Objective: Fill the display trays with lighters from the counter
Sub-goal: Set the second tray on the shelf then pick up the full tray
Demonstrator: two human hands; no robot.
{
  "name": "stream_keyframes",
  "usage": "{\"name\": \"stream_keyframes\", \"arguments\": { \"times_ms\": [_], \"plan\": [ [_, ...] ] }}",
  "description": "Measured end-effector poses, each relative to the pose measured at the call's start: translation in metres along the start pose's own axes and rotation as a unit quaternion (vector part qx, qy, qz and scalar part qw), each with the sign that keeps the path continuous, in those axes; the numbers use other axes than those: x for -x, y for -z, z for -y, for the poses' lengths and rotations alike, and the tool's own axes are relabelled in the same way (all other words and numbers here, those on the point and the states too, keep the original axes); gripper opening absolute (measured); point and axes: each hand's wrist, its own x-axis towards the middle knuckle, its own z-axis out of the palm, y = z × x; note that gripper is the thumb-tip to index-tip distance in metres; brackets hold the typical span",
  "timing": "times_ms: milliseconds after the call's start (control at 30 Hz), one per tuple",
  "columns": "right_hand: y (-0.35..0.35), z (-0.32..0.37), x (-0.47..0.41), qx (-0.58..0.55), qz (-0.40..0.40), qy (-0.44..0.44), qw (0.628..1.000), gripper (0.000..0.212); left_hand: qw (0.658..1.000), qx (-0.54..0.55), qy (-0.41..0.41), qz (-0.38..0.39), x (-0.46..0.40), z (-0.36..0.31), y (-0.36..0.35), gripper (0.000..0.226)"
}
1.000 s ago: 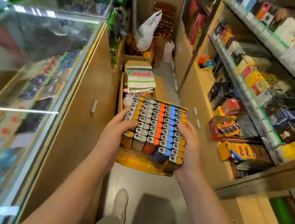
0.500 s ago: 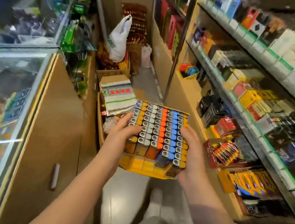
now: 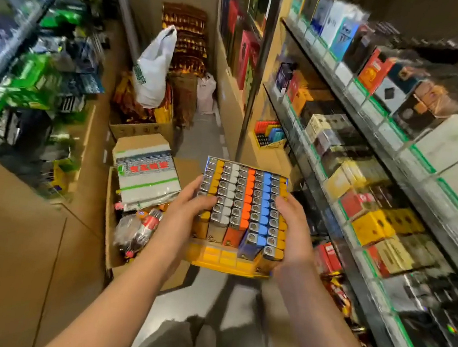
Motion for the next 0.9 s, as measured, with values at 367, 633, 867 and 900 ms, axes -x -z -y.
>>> {"name": "stream_keyframes", "arguments": {
  "times_ms": [367, 633, 867, 900],
  "plan": [
    [-0.016, 0.036, -0.132, 0.012, -0.037, -0.007, 0.999, 0.052, 0.999, -0.018, 0.035, 0.022, -0.15, -0.02, -0.018, 0.046],
    [-0.041, 0.03, -0.245, -0.016, -0.123, -0.022, 0.992, 0.022, 0.994, -0.035, 0.089, 0.043, -0.277, -0.02, -0.003, 0.04],
    [-0.039, 0.004, -0.336, -0.013, -0.181, -0.03, 0.983, 0.022, 0.987, -0.013, 0.154, 0.032, -0.378, 0.027, 0.013, 0.036],
    [-0.035, -0.001, -0.348, -0.015, -0.185, -0.039, 0.982, 0.022, 0.985, -0.007, 0.166, 0.034, -0.391, 0.036, 0.013, 0.038]
  ]
}}
